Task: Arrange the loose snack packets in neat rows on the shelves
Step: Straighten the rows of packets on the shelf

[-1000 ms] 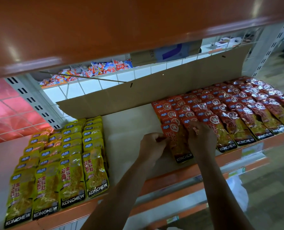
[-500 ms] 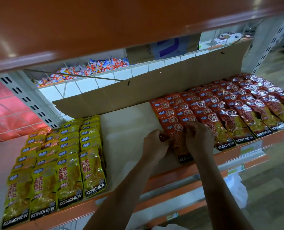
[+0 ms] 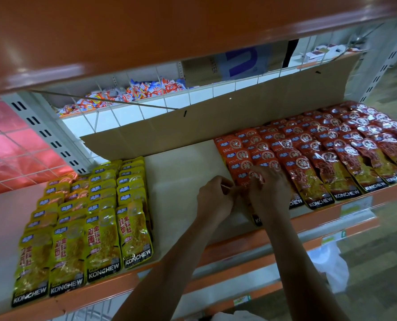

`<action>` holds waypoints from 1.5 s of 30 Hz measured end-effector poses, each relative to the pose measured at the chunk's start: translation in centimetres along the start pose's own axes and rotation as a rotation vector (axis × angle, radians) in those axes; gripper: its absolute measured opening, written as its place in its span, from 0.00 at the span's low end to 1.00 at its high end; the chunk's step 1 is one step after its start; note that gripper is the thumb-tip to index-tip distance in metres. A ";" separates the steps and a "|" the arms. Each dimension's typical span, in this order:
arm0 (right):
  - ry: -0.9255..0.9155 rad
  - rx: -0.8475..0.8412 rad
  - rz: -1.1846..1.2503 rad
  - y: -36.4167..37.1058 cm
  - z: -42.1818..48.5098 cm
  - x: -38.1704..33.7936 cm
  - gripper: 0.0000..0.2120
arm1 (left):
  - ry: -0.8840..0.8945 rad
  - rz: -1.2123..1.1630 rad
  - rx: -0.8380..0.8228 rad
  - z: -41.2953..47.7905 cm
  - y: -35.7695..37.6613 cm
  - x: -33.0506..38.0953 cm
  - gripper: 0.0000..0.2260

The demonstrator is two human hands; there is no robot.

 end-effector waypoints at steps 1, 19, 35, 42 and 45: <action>-0.036 -0.002 0.017 0.3 -0.4 -0.6 0.13 | 0.017 0.033 0.016 -0.1 -0.6 0.0 0.08; -0.365 -0.341 0.027 11.5 -10.9 -14.3 0.12 | 0.122 0.558 0.429 -6.4 -18.4 -8.3 0.14; -0.456 -0.486 0.059 27.1 -31.5 -32.5 0.16 | -0.102 0.768 0.397 -17.0 -42.5 -25.0 0.24; -0.494 -0.590 0.014 31.5 -37.3 -37.5 0.13 | -0.222 0.834 0.377 -20.1 -48.9 -29.6 0.21; -0.411 -0.689 -0.028 33.7 -39.2 -39.0 0.17 | -0.313 0.881 0.401 -21.7 -51.3 -30.9 0.11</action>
Point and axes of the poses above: each hand's wrist, its own z-axis towards the middle knuckle, its own y-axis out of the palm, x = y × z, the point moved 1 cm from there along z, towards the middle knuckle, and after that the axes turned 11 degrees about y, right-handed, at the moved point
